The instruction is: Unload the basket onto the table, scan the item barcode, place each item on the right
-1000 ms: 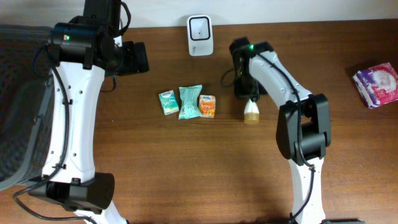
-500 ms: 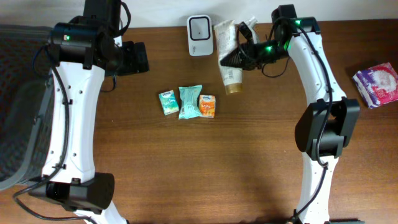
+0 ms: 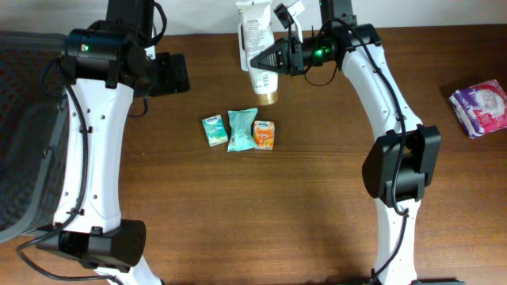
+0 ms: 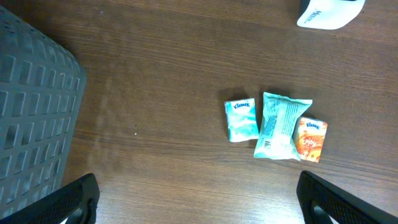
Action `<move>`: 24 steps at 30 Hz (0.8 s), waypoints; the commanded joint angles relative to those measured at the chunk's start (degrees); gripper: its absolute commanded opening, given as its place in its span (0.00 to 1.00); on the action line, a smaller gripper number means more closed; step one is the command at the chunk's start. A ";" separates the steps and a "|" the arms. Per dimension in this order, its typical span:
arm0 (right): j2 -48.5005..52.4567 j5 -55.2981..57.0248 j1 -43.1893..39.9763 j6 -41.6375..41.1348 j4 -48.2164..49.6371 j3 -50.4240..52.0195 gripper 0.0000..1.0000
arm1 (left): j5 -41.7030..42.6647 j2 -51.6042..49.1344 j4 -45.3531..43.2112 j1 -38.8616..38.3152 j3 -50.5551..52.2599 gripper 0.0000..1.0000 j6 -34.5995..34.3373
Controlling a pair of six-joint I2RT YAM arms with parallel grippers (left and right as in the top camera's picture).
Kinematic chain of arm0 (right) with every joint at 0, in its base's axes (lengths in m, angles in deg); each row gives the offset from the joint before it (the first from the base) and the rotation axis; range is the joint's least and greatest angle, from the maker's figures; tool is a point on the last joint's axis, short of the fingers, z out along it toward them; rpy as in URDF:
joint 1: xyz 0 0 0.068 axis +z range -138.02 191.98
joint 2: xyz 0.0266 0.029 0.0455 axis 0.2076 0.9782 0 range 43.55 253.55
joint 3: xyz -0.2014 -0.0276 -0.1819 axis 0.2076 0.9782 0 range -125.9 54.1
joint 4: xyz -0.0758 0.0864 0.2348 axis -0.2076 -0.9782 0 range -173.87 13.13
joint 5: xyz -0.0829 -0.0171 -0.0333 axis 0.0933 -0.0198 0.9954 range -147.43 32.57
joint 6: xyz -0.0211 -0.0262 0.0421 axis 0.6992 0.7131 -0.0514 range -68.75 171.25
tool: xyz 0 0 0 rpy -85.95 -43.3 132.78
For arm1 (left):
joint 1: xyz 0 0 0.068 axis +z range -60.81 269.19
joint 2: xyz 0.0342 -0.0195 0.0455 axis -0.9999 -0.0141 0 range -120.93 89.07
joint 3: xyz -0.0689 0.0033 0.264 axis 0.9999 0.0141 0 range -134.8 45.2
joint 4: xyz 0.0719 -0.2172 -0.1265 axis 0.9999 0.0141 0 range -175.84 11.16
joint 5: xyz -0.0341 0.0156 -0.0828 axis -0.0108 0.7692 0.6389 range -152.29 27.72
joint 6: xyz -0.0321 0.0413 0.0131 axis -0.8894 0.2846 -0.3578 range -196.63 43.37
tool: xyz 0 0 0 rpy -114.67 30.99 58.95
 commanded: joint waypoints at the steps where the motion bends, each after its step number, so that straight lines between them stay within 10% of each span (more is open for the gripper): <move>1: -1.18 -1.60 -0.22 -0.72 0.44 -1.53 0.10 | -0.39 0.37 -0.09 0.20 -0.42 0.99 -0.17; 11: -1.18 4.39 -0.22 -5.90 0.42 -1.53 0.09 | -0.42 0.37 -0.09 0.20 -0.42 0.99 -0.17; 19: -1.18 84.26 1.68 -23.91 -22.47 -1.51 0.04 | -0.39 0.37 -0.11 0.20 -0.42 0.99 -0.17; 24: -1.09 109.39 3.65 -26.99 -27.12 3.54 0.05 | -0.39 0.37 -0.09 0.20 -0.42 0.99 -0.17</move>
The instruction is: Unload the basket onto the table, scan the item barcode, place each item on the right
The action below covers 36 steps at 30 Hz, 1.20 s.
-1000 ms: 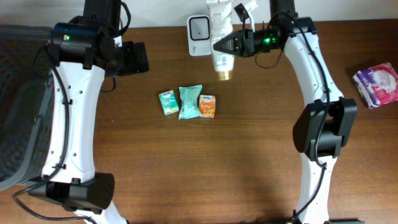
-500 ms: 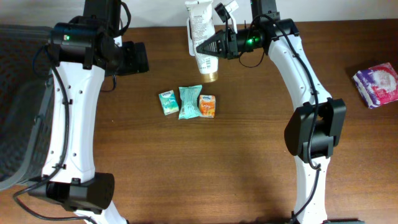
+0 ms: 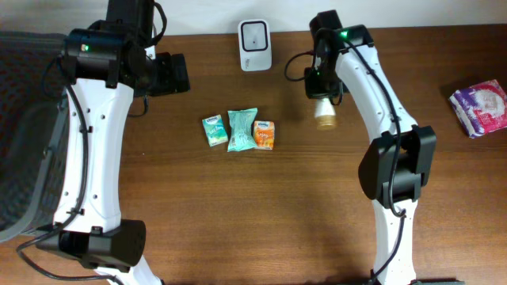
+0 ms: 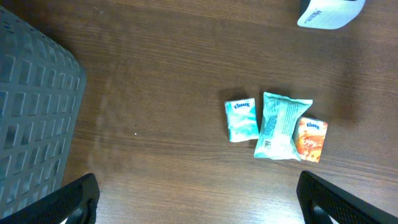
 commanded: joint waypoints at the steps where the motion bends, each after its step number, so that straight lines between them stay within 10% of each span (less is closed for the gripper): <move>1: -1.20 19.19 1.18 -3.63 0.83 6.08 0.06 | -0.39 0.37 -0.07 0.20 -0.42 0.99 -0.17; 6: -1.20 17.25 2.84 -3.72 8.55 18.78 0.14 | -0.39 0.37 -0.09 0.20 -0.42 0.99 -0.17; 11: -1.22 11.78 7.50 -3.67 10.60 19.41 0.52 | -0.39 0.37 -0.07 0.20 -0.42 0.99 -0.17; 20: -1.22 4.74 3.80 1.92 -7.26 -5.16 0.95 | -0.39 0.37 -0.09 0.20 -0.42 0.99 -0.17; 31: -1.16 -16.13 -4.50 7.13 15.04 20.92 0.87 | -0.39 0.37 -0.09 0.20 -0.42 0.99 -0.17; 34: -1.16 -15.23 -4.55 7.15 16.90 22.86 0.64 | -0.39 0.37 -0.09 0.20 -0.42 0.99 -0.17; 36: -1.16 -15.13 -4.55 6.93 17.51 22.84 0.30 | -0.39 0.37 -0.09 0.20 -0.42 0.99 -0.17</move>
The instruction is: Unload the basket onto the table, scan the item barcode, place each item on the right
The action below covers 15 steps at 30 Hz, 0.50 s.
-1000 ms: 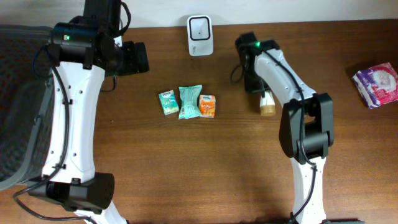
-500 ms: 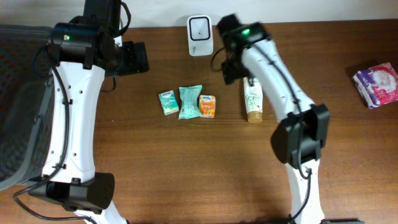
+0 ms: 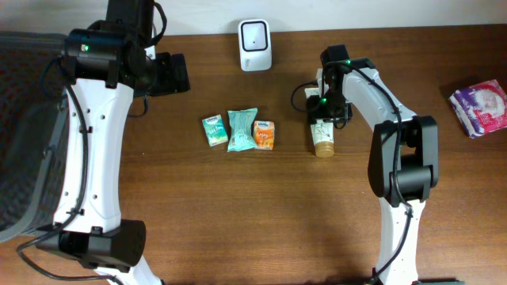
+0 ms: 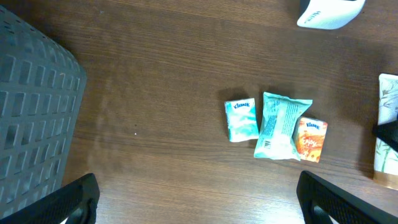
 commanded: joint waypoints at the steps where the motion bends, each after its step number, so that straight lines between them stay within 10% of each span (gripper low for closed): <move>1: -0.44 -0.09 0.11 -0.17 0.90 0.44 0.15 | -0.39 0.37 -0.09 0.20 -0.42 0.99 -0.17; 9: -0.55 -0.96 0.39 -0.15 -5.09 -24.02 0.04 | -0.39 0.37 -0.09 0.20 -0.42 0.99 -0.17; 15: -0.46 -0.94 5.79 -0.09 15.52 -28.65 0.04 | -0.39 0.37 -0.09 0.20 -0.42 0.99 -0.17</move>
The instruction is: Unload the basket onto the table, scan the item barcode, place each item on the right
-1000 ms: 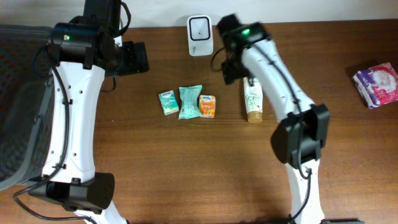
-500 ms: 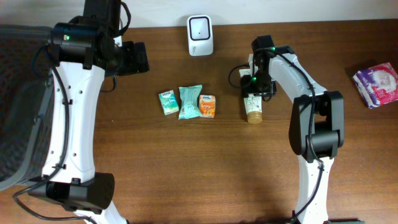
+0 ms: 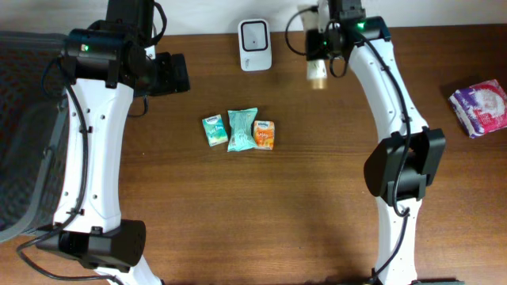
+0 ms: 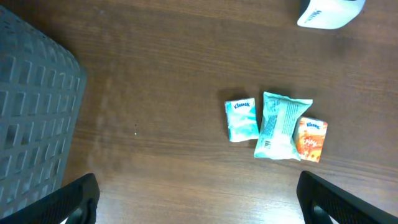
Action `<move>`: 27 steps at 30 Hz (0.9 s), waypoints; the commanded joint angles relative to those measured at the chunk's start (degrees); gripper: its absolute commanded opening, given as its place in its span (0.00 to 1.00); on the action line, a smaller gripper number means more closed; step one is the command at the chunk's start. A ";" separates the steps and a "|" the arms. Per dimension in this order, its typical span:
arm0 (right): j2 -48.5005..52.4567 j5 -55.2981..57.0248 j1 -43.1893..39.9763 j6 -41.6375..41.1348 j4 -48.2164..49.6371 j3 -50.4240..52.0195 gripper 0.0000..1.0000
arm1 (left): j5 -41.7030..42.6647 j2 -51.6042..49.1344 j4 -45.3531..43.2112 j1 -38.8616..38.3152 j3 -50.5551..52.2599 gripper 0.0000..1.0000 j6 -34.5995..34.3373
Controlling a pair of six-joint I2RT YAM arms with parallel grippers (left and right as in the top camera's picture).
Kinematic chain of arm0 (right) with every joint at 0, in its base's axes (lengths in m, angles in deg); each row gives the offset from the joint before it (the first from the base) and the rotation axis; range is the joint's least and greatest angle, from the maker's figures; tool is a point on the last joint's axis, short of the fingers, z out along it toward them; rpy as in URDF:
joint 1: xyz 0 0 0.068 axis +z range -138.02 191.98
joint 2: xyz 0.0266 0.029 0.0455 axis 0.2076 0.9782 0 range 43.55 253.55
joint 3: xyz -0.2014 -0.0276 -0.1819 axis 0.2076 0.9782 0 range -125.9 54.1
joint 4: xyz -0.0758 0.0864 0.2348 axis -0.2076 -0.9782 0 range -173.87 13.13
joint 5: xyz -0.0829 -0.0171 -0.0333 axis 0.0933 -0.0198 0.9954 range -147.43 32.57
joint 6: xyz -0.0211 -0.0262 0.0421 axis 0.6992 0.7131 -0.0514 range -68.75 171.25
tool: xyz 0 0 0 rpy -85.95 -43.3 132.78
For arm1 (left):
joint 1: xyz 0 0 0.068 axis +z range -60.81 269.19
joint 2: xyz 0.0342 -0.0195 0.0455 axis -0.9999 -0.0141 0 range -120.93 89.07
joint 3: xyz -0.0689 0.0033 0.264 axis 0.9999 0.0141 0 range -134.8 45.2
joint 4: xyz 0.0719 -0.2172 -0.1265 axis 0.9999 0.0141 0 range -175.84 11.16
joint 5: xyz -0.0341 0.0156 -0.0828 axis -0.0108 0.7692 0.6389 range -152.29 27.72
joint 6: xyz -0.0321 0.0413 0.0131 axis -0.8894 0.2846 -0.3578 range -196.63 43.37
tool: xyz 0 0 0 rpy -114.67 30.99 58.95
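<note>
A white tube with a tan cap (image 3: 318, 73) hangs at the back of the table, just right of the white barcode scanner (image 3: 255, 35). My right gripper (image 3: 322, 49) is shut on it, cap pointing toward the front. My left gripper (image 3: 169, 74) hovers high at the back left. In the left wrist view the left gripper (image 4: 196, 198) is open and holds nothing. The scanner (image 4: 328, 12) shows at that view's top right edge.
A small teal tissue pack (image 3: 212, 131), a teal packet (image 3: 242, 130) and an orange pack (image 3: 264, 135) lie in a row mid-table. A purple-and-white package (image 3: 481, 107) lies at the far right. A grey mesh basket (image 3: 20, 134) stands off the left edge.
The tube was down by the table right of the orange pack with my right gripper on it. Now that gripper holds it up at the back, beside the scanner. The left arm has not moved.
My right gripper first held the tube by the scanner at the back. Then it held it further forward and to the right. Then the tube was low beside the orange pack. Now it is back up right of the scanner. The left gripper stayed open throughout.
</note>
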 commanded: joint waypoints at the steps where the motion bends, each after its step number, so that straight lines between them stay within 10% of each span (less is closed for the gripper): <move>1: -1.53 -0.52 4.63 0.04 9.73 -0.81 0.04 | -0.39 0.37 -0.11 0.20 -0.42 0.99 -0.17; 9: 4.87 -0.22 7.74 -0.13 33.38 2.99 0.04 | -0.39 0.37 -0.11 0.20 -0.42 0.99 -0.17; 27: 4.15 -0.20 4.98 -9.18 39.91 2.47 0.04 | -0.42 0.37 -0.11 0.20 -0.42 0.99 -0.17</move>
